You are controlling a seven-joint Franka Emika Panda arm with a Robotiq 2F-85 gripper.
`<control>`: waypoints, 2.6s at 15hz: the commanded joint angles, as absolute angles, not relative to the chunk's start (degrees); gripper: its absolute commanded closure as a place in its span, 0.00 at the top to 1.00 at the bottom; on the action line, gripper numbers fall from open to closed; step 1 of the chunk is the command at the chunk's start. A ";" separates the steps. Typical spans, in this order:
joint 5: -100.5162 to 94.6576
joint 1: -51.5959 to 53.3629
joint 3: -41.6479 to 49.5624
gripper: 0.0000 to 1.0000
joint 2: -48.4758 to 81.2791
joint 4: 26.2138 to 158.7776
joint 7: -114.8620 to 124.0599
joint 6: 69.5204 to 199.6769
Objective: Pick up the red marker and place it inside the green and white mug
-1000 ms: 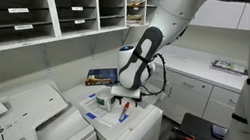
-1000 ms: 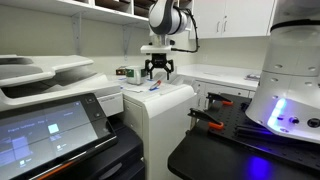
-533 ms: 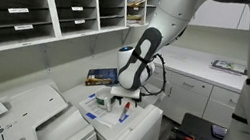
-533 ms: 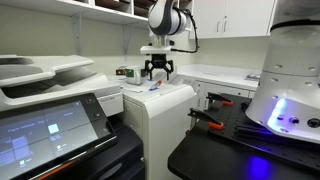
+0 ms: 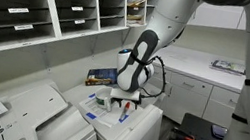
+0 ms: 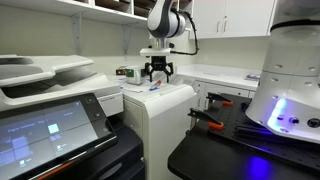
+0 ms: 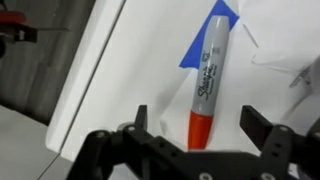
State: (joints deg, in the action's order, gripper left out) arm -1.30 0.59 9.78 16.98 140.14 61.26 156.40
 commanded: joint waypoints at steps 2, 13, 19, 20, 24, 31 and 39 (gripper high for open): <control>3.91 0.45 9.52 0.73 19.40 138.21 57.07 158.03; 6.46 -0.66 9.32 0.03 18.45 137.41 49.82 157.01; 5.20 -1.38 10.09 0.06 10.40 143.26 33.04 163.32; 4.61 -1.01 10.66 0.06 9.27 144.79 32.84 167.71; 6.29 -1.53 8.92 0.06 5.44 150.49 25.72 182.71; 3.24 -2.55 -1.86 0.06 0.54 153.63 15.03 187.78; 4.92 0.88 -3.37 0.25 0.72 152.66 13.70 186.12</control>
